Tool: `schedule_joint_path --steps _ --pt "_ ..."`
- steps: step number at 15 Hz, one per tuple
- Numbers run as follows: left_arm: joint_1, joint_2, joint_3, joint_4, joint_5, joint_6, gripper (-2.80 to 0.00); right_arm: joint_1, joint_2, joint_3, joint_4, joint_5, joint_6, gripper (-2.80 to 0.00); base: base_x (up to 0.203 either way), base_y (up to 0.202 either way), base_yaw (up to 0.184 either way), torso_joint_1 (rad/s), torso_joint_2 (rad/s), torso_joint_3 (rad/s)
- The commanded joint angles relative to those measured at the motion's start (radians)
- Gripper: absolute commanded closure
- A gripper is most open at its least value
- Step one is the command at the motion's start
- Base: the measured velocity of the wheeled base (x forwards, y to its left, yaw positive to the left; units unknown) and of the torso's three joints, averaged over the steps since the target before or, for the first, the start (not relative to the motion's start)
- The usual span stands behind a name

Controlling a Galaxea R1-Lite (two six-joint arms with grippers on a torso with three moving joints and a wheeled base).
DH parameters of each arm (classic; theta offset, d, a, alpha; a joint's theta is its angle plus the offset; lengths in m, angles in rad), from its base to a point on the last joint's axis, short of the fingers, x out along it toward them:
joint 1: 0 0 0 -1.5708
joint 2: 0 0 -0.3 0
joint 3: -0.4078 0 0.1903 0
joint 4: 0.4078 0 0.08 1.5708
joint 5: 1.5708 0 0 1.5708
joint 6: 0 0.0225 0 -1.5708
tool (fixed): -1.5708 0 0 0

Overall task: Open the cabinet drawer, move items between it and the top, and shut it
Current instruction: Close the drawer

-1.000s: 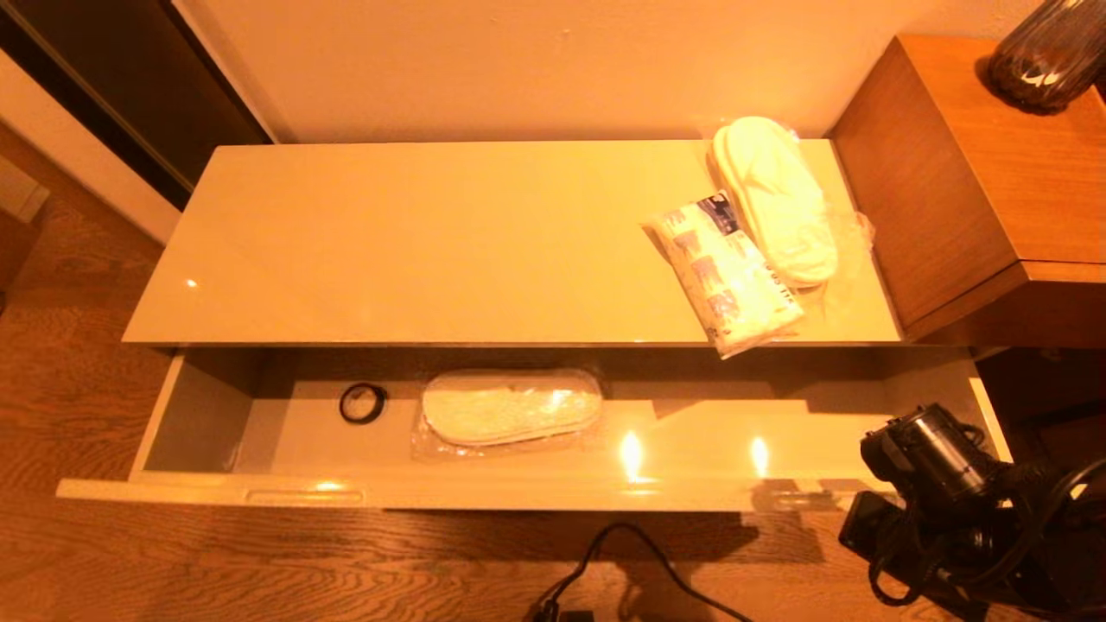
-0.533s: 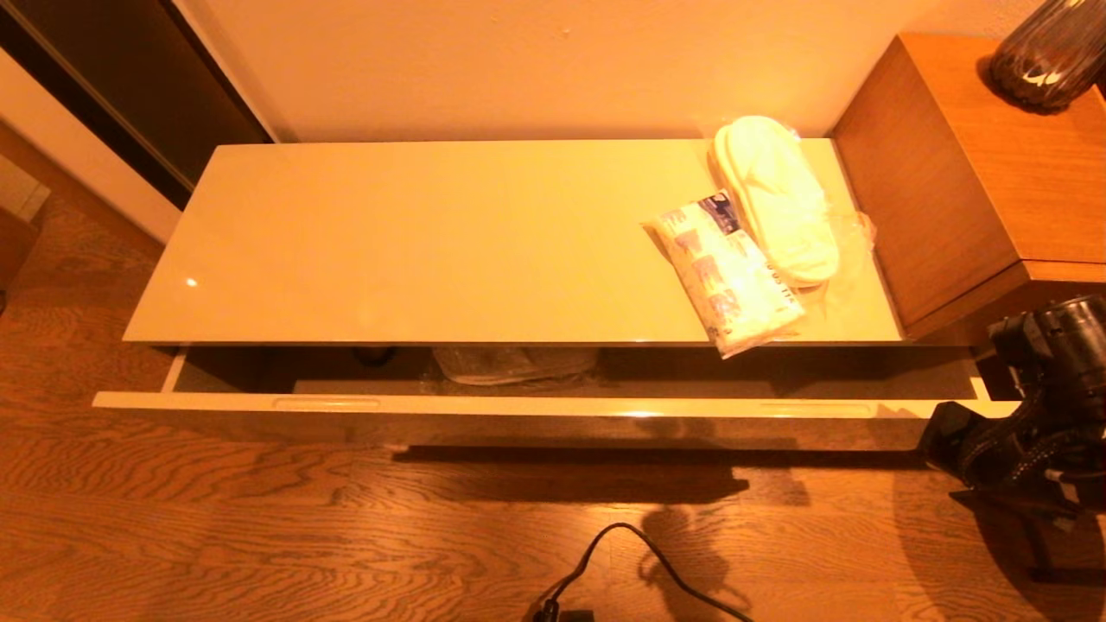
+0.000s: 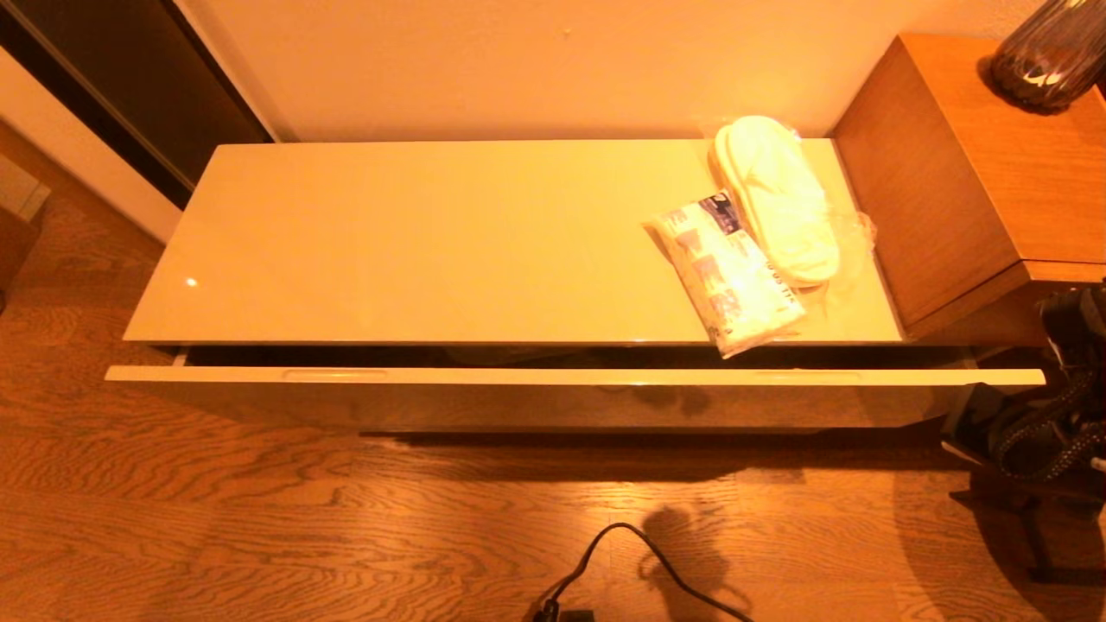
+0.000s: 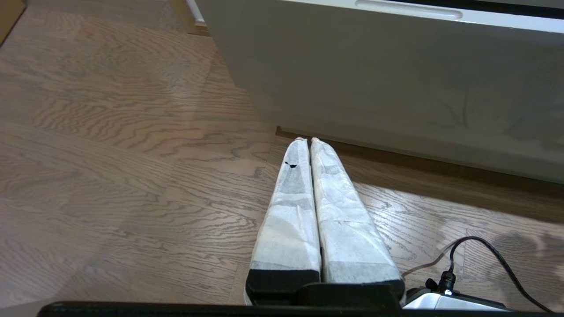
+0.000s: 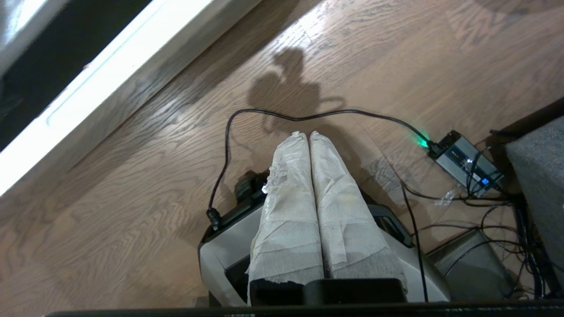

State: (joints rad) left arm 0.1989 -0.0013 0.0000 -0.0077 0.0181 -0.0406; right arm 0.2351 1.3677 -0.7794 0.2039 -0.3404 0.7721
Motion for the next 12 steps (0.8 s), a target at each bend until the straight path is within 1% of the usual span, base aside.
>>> schedule_joint_path --steps 1,2,4,6,12 --pt "0.000 -0.039 0.002 0.000 0.000 -0.001 0.00 0.001 -0.001 0.010 -0.001 0.002 0.006 0.00 0.000 0.000 0.000 0.000 0.00 0.000" --pt "0.000 -0.039 0.003 0.000 0.000 -0.001 0.00 0.000 0.001 0.015 -0.001 0.013 0.007 0.00 0.000 0.000 0.000 0.000 0.00 0.000" --pt "0.000 -0.039 0.002 0.000 0.000 -0.001 0.00 -0.001 0.047 0.009 -0.004 0.064 0.016 0.00 0.000 0.000 0.000 0.000 0.00 0.000" --pt "0.000 -0.039 0.002 0.000 0.000 -0.001 0.00 -0.020 0.104 -0.038 -0.034 0.089 0.018 0.00 0.000 0.000 0.000 0.000 0.00 0.000" --pt "0.000 -0.039 0.002 0.000 0.000 -0.001 0.00 -0.023 0.330 -0.134 -0.166 0.083 0.009 0.00 0.000 0.000 0.000 0.000 0.00 0.000"
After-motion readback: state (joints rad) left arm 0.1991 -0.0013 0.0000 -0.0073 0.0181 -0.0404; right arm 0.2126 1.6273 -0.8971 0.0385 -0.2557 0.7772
